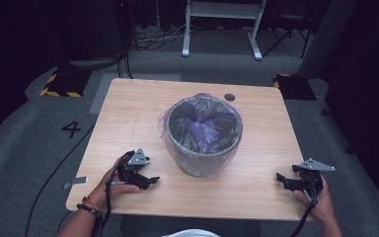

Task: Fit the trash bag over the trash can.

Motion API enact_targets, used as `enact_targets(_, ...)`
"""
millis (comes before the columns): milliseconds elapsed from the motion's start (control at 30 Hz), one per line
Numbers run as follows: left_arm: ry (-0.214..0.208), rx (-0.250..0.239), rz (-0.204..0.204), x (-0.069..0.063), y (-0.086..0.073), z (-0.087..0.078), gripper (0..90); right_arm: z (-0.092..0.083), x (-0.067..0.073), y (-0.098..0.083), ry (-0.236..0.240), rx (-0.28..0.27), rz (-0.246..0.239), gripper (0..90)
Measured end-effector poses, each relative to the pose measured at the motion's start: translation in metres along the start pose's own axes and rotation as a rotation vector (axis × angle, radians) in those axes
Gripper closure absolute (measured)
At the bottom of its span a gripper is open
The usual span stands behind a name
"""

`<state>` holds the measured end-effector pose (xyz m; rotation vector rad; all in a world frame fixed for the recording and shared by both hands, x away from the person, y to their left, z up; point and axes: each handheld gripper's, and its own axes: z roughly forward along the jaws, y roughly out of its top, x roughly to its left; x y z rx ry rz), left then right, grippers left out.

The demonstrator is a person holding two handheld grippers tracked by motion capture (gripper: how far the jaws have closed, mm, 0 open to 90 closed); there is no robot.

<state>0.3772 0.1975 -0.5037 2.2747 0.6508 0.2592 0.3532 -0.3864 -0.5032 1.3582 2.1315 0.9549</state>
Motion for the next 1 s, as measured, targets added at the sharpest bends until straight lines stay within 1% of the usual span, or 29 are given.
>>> enact_targets(167, -0.002, 0.000, 0.001, 0.0002, 0.0000, 0.0000, 14.4, 0.0005, 0.0014, 0.0003, -0.013, -0.001, 0.009, 19.4)
enact_targets(267, -0.009, 0.001, 0.007, 0.0011, 0.0000, -0.0001, 14.3, 0.0009, 0.0018, 0.0007, -0.019, 0.001, 0.014, 19.1)
enact_targets(533, -0.016, 0.001, 0.012, 0.0026, 0.0014, 0.0014, 14.1, 0.0009, 0.0020, 0.0006, -0.021, 0.001, 0.015, 19.1)
enact_targets(1000, -0.013, 0.002, 0.011, 0.0034, 0.0024, 0.0022, 14.0, 0.0005, 0.0021, 0.0003, -0.023, 0.001, 0.018, 19.0)
